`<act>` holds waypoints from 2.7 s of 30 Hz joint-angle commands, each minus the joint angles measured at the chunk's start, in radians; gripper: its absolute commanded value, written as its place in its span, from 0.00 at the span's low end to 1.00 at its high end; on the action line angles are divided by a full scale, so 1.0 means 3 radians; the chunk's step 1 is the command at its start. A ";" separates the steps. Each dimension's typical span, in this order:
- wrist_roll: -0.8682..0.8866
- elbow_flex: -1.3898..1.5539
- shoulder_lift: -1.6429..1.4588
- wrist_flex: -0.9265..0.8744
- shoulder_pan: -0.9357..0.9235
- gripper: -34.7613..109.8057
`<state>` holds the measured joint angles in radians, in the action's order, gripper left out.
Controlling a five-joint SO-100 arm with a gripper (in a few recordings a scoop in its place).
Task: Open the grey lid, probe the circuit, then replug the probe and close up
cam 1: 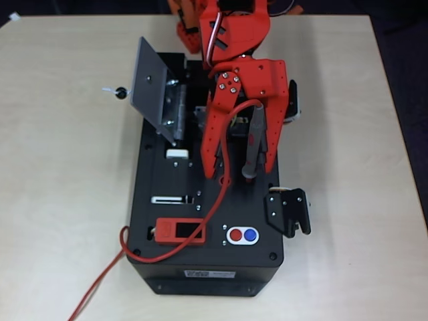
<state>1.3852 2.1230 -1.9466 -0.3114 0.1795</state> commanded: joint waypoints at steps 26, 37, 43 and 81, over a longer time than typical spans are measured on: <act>0.0148 0.0450 -0.1079 -0.0701 -0.0102 0.24; -0.0281 0.0210 -0.1411 -0.1048 -0.0358 0.24; -0.0639 -0.0020 -0.1631 -0.1283 -0.0654 0.24; -0.2546 -0.0164 -0.0701 -0.1779 -0.2879 0.24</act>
<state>0.5952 2.0877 -2.1644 -0.8360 -0.6750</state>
